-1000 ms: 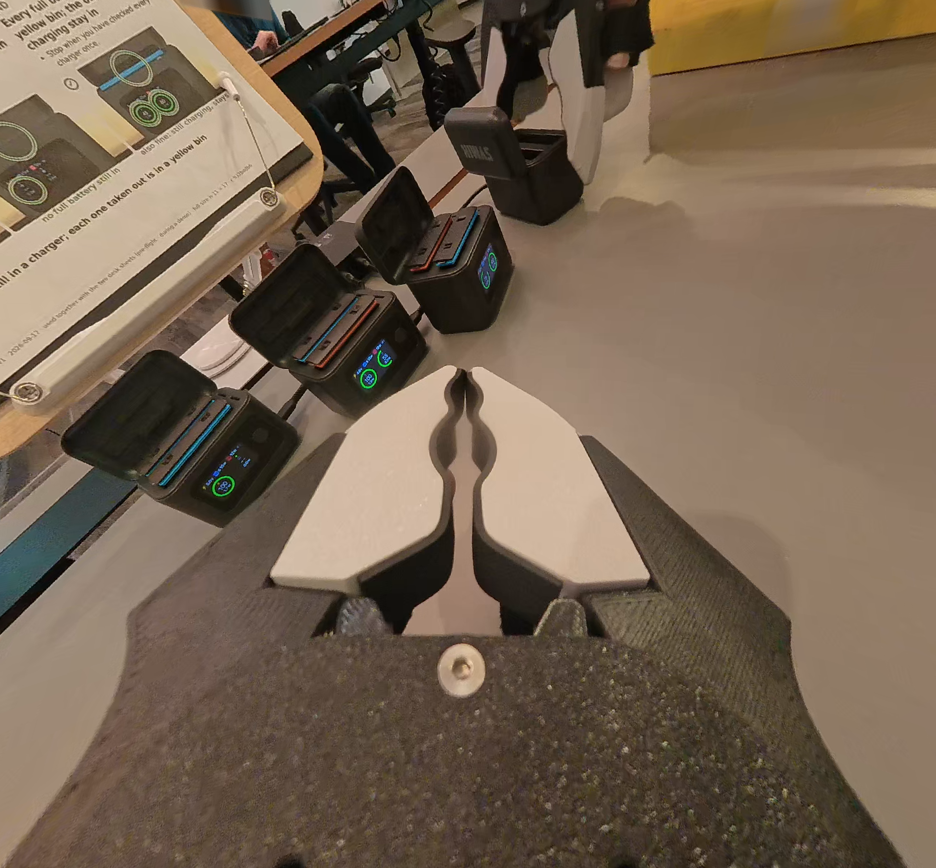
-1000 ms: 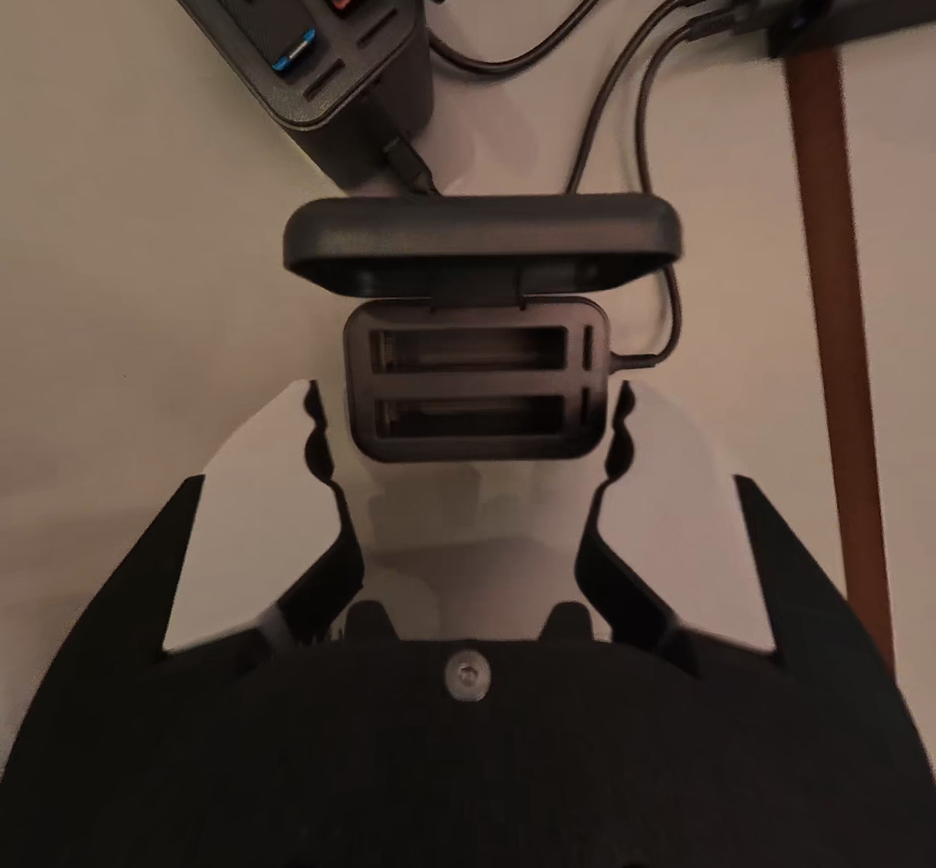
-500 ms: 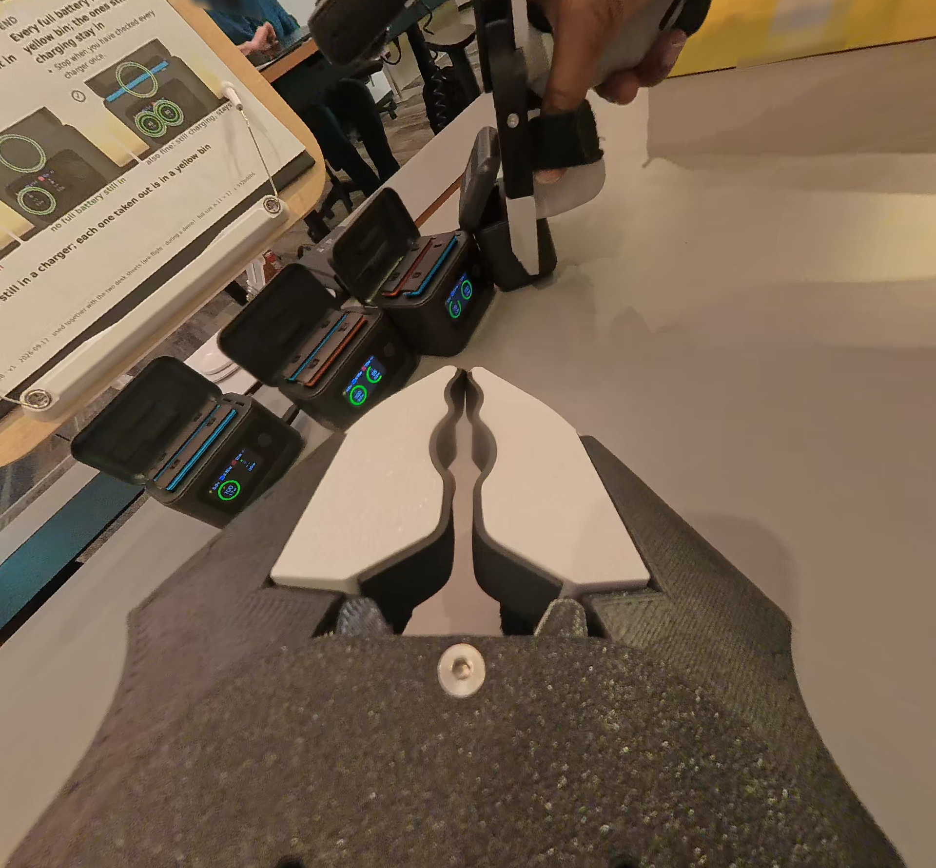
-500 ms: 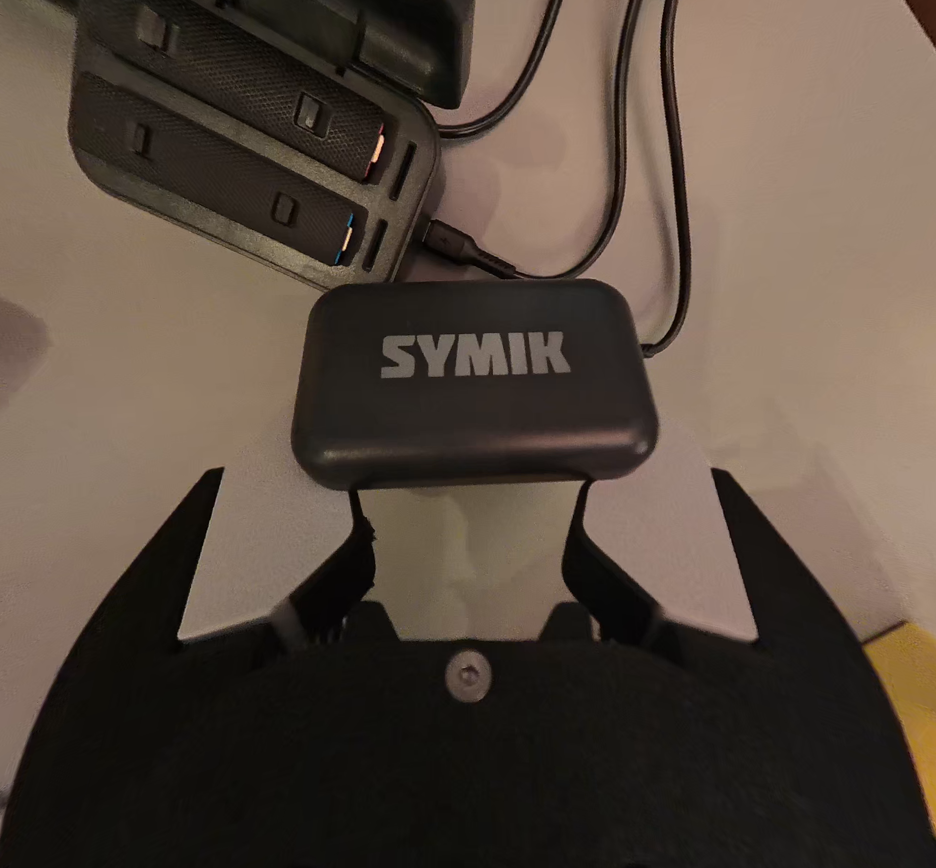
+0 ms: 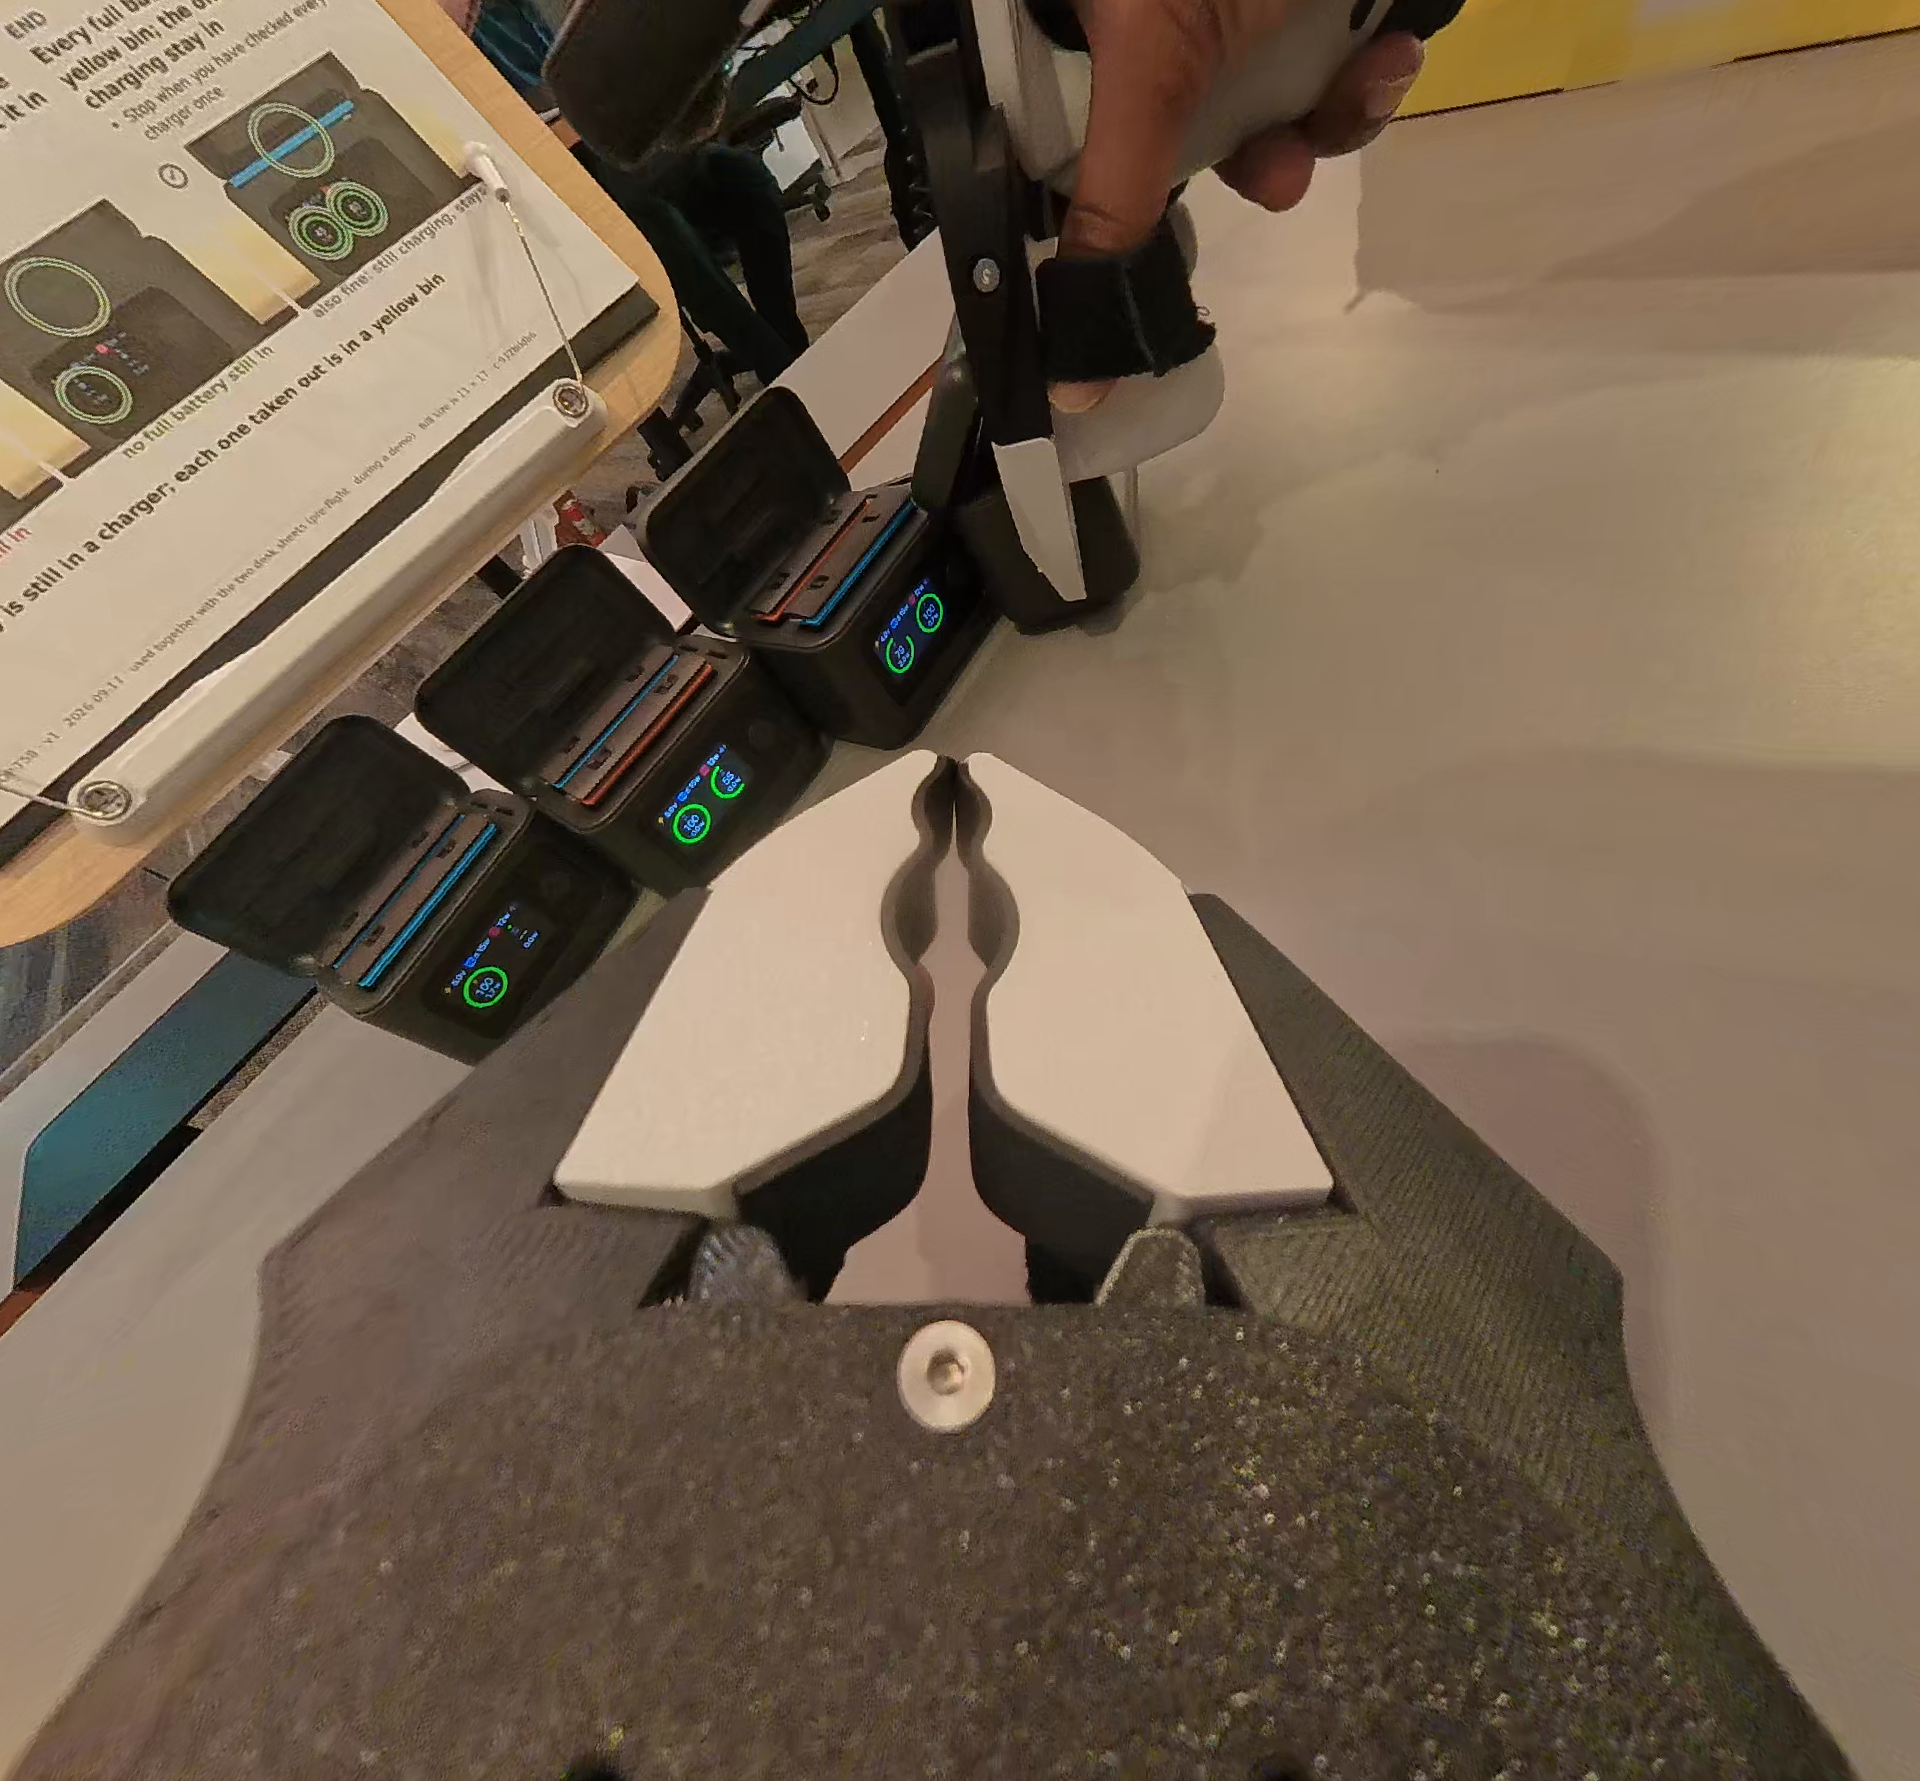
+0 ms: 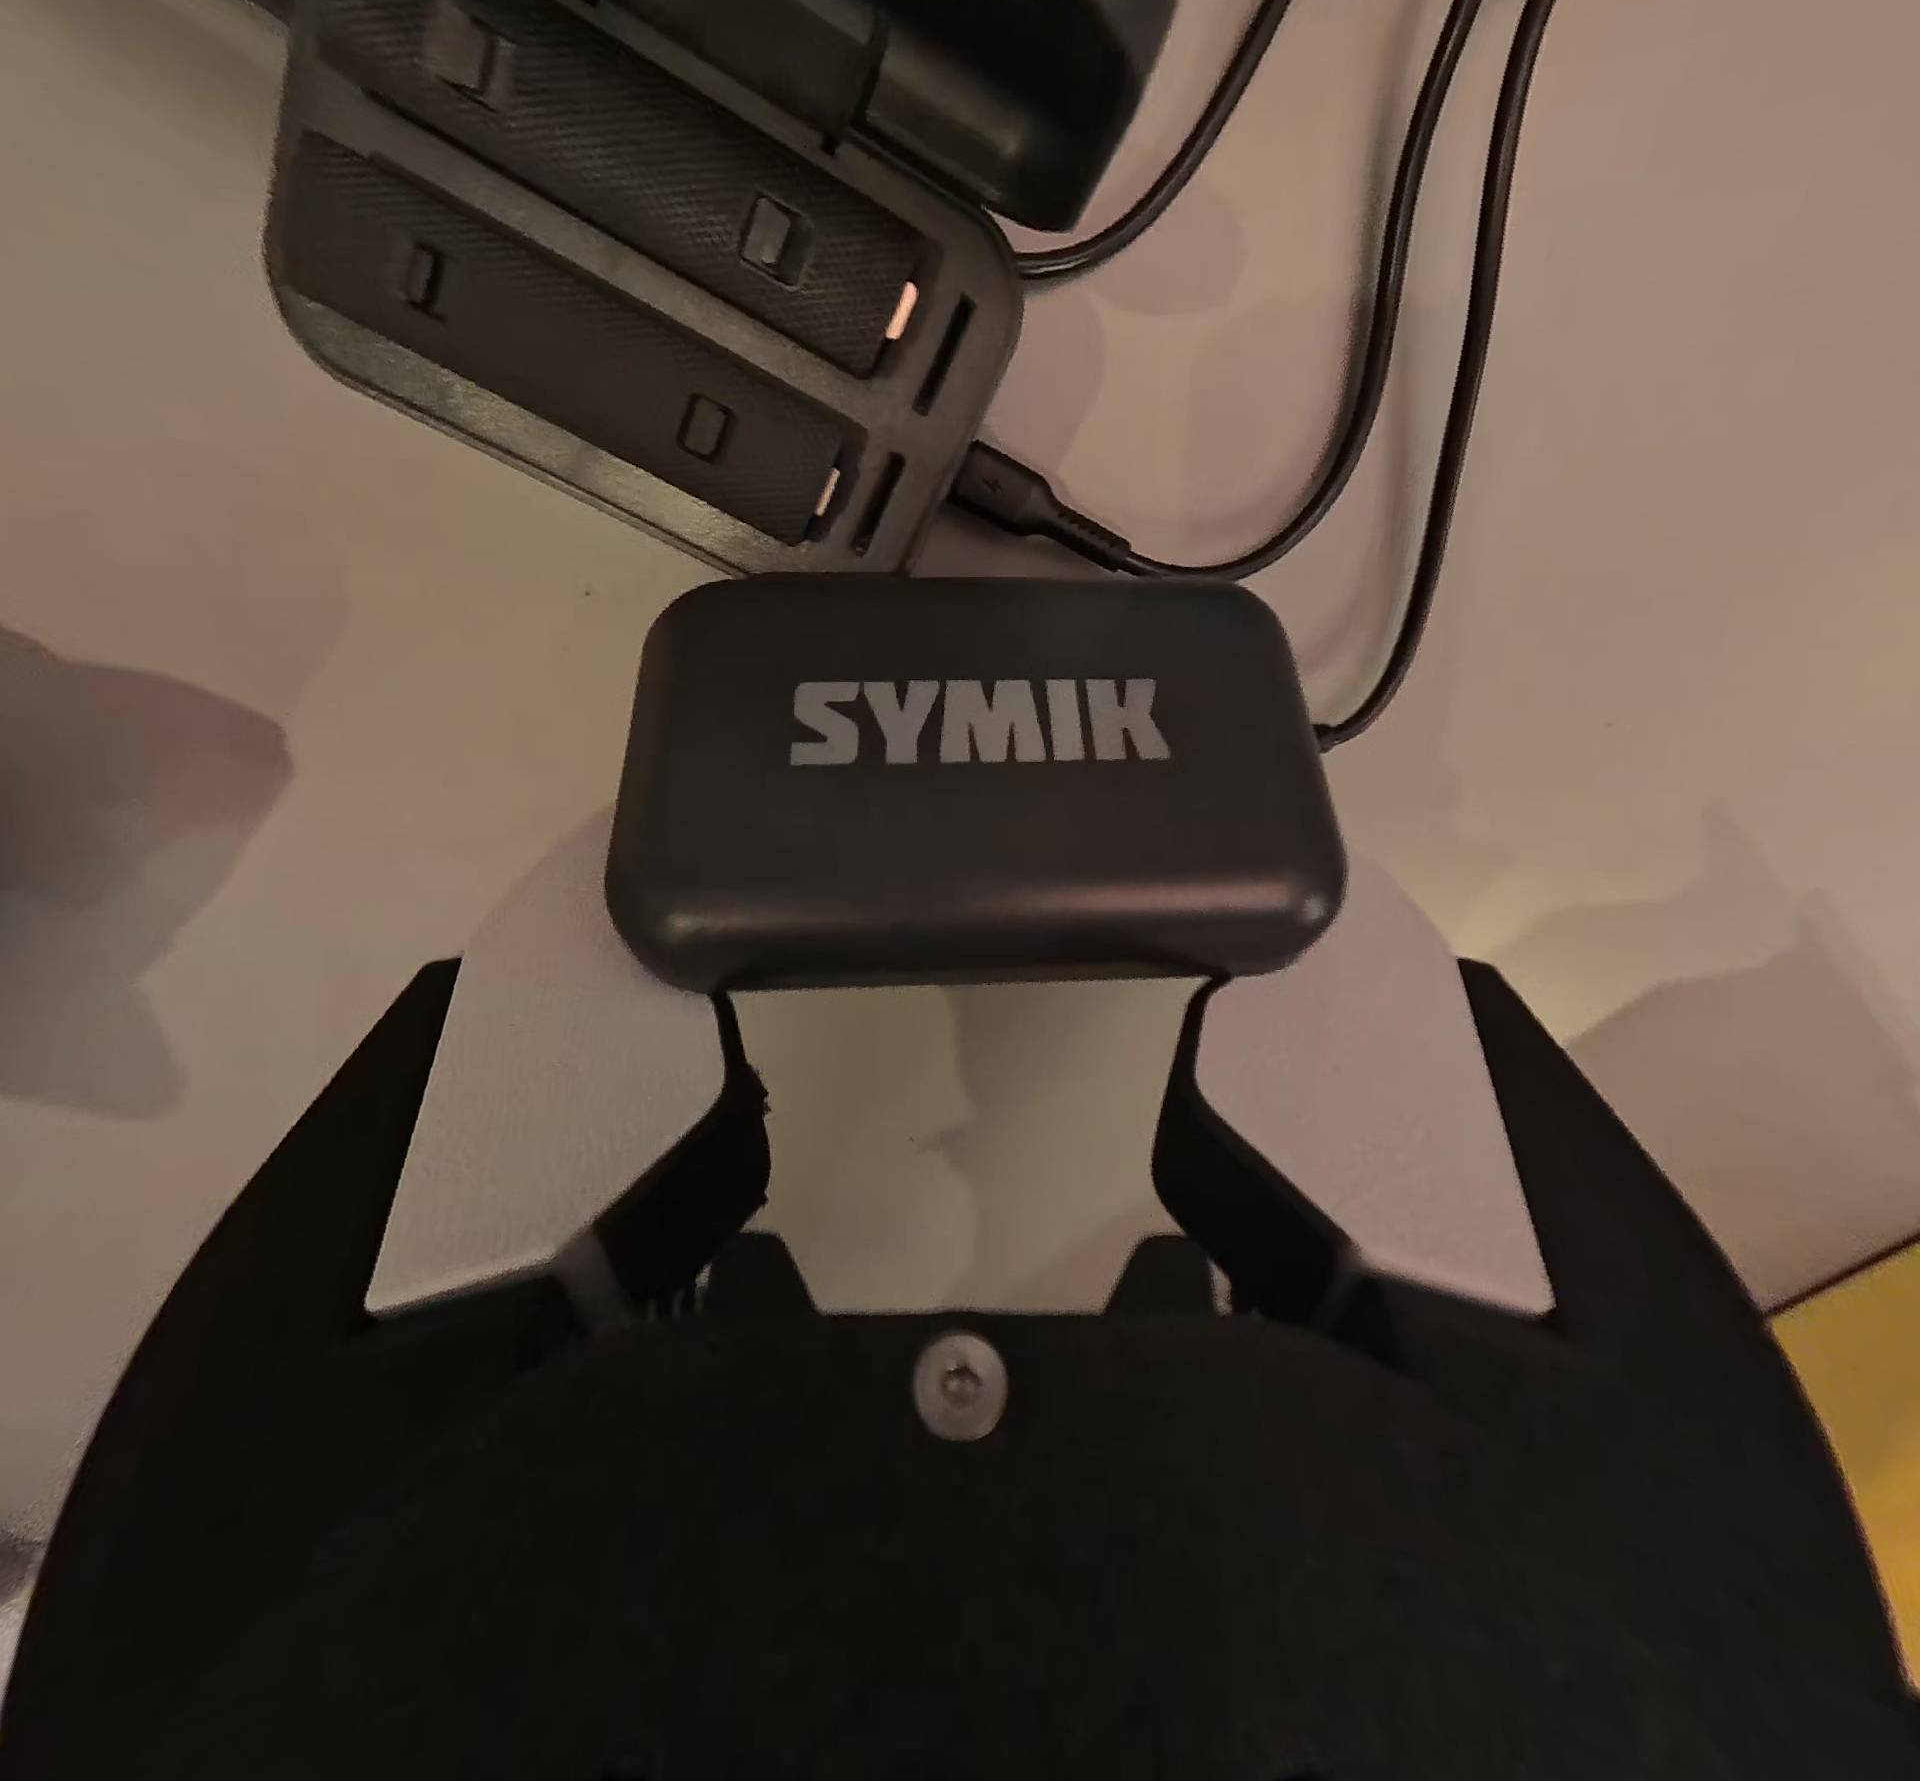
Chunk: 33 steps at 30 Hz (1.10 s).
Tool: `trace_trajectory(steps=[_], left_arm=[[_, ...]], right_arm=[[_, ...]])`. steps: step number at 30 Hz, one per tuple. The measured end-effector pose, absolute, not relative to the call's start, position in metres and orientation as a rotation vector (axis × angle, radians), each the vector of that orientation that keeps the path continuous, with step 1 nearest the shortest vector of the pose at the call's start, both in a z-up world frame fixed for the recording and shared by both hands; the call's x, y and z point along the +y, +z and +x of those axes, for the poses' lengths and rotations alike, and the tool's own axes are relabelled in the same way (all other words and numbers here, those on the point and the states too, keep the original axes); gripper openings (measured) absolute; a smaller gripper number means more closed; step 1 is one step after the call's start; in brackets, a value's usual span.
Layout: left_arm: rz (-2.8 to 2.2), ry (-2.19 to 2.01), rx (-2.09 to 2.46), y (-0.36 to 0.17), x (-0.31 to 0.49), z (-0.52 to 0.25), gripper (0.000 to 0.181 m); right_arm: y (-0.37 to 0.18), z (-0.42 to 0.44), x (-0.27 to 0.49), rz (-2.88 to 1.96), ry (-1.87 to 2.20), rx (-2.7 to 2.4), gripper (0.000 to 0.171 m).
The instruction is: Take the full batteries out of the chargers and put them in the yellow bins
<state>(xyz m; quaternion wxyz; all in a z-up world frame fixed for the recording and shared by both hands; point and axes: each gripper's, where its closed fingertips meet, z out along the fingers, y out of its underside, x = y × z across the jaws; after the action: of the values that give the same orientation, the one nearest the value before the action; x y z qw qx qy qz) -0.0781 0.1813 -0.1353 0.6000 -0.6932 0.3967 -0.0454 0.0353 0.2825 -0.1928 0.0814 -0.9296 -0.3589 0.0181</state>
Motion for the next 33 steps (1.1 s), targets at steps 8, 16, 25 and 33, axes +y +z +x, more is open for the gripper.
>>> trace_trajectory(steps=[8,16,25,33], left_arm=[[-1.621,-0.104,0.928,-0.139,0.182,-0.079,0.0],[-1.625,-0.106,0.934,-0.141,0.183,-0.079,0.0],[-1.627,-0.102,0.944,-0.143,0.183,-0.079,0.0],[-1.633,-0.106,0.948,-0.145,0.183,-0.079,0.0]], right_arm=[[-0.175,0.027,0.285,-2.684,0.137,-1.169,0.09],[-0.154,0.028,0.293,-2.619,0.184,-1.303,0.081],[-0.144,0.021,0.298,-1.975,-0.056,-2.113,0.063],[-0.143,0.023,0.305,-1.747,-0.288,-2.421,0.017]])
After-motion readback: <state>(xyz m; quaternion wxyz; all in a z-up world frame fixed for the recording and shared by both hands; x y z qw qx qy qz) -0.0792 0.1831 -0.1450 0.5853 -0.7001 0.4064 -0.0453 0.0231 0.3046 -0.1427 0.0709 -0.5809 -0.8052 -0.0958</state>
